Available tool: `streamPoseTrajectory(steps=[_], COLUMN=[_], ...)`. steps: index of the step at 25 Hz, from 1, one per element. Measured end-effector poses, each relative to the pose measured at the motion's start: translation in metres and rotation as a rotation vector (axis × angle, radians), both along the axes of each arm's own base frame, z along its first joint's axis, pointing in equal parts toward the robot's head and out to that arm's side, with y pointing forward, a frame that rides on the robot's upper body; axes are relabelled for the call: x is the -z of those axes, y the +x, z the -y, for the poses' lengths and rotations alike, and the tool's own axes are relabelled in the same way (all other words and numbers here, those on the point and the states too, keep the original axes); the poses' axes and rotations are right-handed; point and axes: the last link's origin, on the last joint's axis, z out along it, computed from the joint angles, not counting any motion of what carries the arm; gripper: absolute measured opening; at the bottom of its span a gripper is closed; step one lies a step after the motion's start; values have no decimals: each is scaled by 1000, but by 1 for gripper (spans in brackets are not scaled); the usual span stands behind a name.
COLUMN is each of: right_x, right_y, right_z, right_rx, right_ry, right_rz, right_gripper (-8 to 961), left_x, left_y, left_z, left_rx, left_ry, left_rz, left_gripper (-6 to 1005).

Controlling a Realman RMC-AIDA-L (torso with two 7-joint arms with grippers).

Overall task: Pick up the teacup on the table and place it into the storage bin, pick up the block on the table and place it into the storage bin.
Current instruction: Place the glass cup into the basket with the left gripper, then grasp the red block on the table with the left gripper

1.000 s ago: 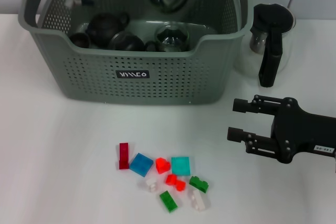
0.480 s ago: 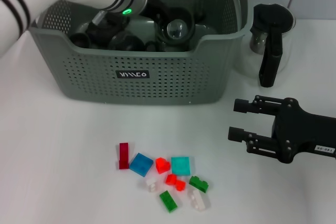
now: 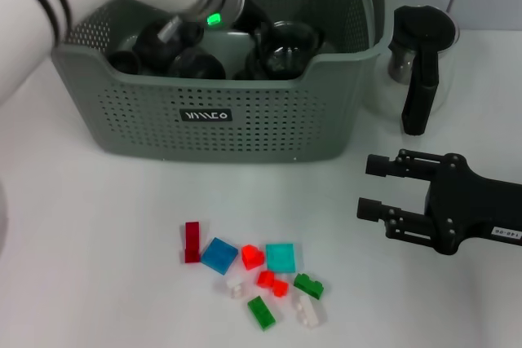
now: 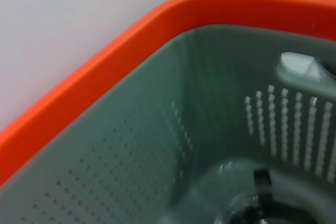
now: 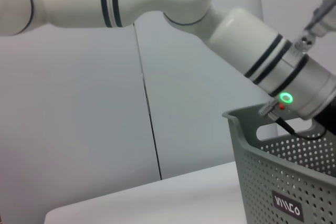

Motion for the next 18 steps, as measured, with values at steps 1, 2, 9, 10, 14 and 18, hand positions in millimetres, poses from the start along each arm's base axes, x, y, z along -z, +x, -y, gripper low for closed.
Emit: streamPoseTrajectory(steps=[1, 2, 9, 10, 14, 18], right_x=[0, 0, 0, 0, 0, 0], right_y=[0, 0, 1, 1, 1, 0], right_z=[0, 0, 1, 1, 1, 1], right_rx=[-1, -2, 0, 0, 0, -3], right_ry=[0, -1, -3, -2, -2, -3], right_rz=[0, 0, 1, 0, 0, 0], right_gripper=[642, 642, 641, 641, 641, 641], left_x=[-8, -14, -98, -112, -147, -147], left_y=[3, 5, 18, 15, -11, -55], left_z=[3, 5, 51, 60, 104, 147], left_rx=[-9, -11, 34, 51, 157, 257], left_ry=[3, 4, -52, -64, -141, -244], left_rz=[43, 65, 454, 499, 610, 588], left_gripper=[301, 320, 411, 410, 409, 408])
